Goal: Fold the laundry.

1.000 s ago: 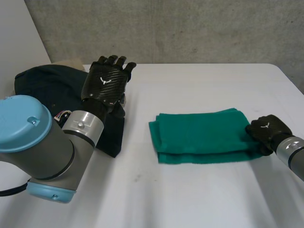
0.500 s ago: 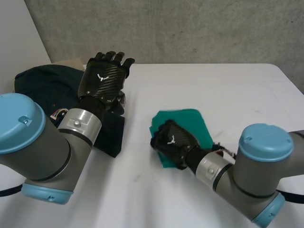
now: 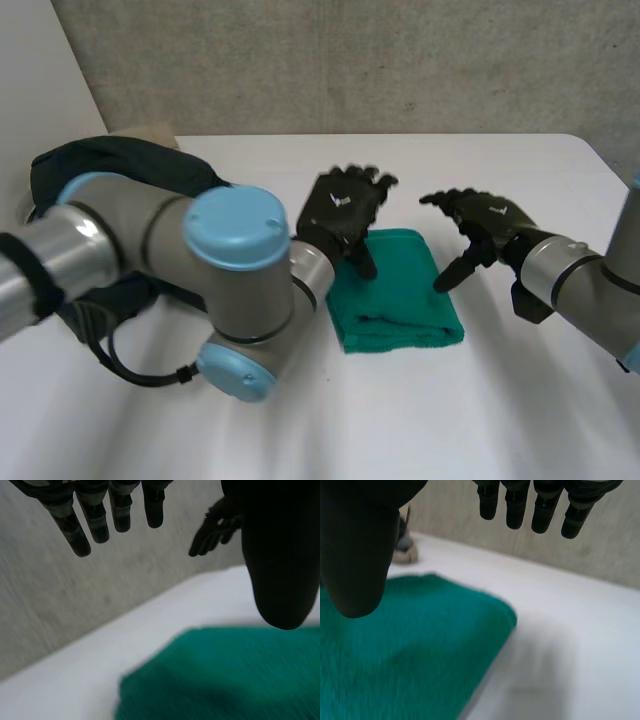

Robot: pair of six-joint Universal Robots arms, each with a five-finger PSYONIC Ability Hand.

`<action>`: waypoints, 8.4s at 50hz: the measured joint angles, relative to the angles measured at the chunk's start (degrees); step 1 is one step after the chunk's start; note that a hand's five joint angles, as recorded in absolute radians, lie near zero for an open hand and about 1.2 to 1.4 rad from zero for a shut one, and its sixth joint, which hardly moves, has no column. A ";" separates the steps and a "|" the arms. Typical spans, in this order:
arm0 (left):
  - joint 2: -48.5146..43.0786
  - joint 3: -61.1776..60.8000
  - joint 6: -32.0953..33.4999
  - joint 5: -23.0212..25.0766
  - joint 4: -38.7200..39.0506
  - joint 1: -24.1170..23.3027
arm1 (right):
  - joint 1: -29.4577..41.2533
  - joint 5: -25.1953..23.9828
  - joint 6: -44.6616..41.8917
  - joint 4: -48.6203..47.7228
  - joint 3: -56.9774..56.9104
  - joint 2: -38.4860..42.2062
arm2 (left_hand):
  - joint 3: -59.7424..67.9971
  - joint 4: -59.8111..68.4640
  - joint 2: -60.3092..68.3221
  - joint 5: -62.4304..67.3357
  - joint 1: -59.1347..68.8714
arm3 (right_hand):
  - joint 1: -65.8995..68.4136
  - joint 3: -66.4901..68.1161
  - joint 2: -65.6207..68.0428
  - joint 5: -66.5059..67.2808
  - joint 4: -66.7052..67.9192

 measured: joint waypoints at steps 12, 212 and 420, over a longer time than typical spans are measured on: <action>-8.22 2.83 2.18 -4.74 -8.37 0.40 | 1.85 1.22 -9.74 4.49 -6.74 11.60 | -0.02 -0.04 -0.10 0.01 -0.15 | 0.00 0.00 0.00 0.00 0.00; 11.65 -18.00 7.77 19.14 5.55 7.92 | -9.39 -0.34 -33.89 -22.80 22.88 -16.62 | 7.13 6.83 6.73 4.79 4.33 | 0.01 0.07 0.02 0.00 0.01; 2.27 -17.23 12.60 3.13 7.84 14.22 | -7.72 -7.98 -60.74 -9.34 0.07 12.70 | 55.30 56.80 56.54 53.35 53.84 | 48.36 53.91 54.53 54.02 55.99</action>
